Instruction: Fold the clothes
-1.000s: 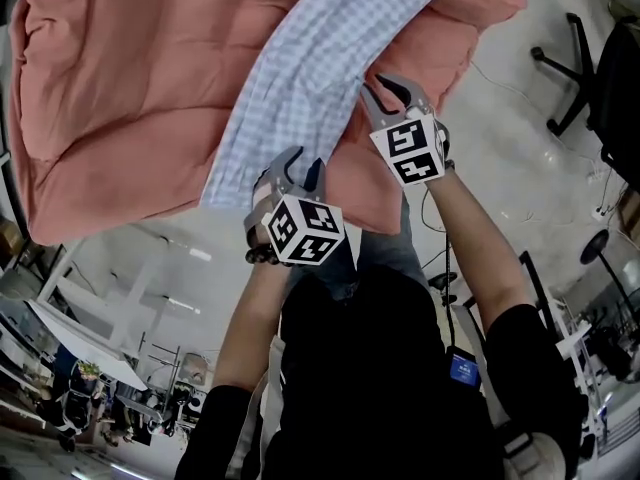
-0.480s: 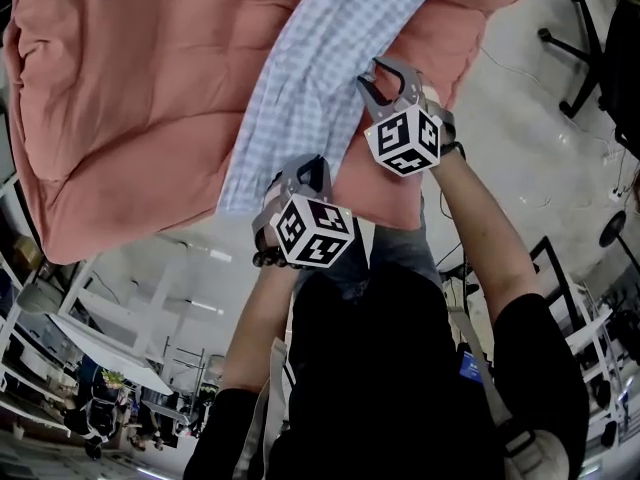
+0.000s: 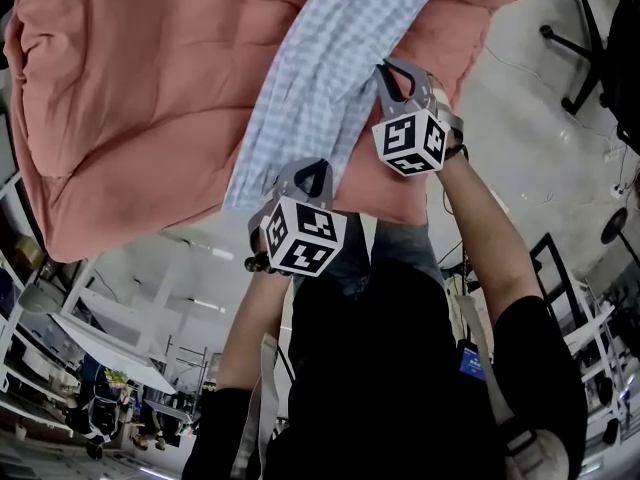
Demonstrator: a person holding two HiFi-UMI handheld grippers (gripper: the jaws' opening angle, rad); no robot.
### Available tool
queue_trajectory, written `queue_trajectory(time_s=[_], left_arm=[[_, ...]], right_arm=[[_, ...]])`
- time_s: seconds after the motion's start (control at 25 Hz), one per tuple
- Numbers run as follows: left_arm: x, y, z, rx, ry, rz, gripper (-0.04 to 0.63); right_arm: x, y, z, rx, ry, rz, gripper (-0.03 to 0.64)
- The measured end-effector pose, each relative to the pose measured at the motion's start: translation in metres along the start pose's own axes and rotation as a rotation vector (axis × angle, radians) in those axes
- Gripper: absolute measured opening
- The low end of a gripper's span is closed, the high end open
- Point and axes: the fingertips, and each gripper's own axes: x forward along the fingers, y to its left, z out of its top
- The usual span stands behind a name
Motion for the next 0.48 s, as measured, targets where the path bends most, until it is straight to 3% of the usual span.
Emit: queue_trajectory(time_s=[0.48], left_arm=[[-0.024,-0.038,0.007,0.089,0.030,-0.069,0.015]], right_arm=[[-0.036,-0.028,-0.024,0.026,0.006,-0.005,0.034]])
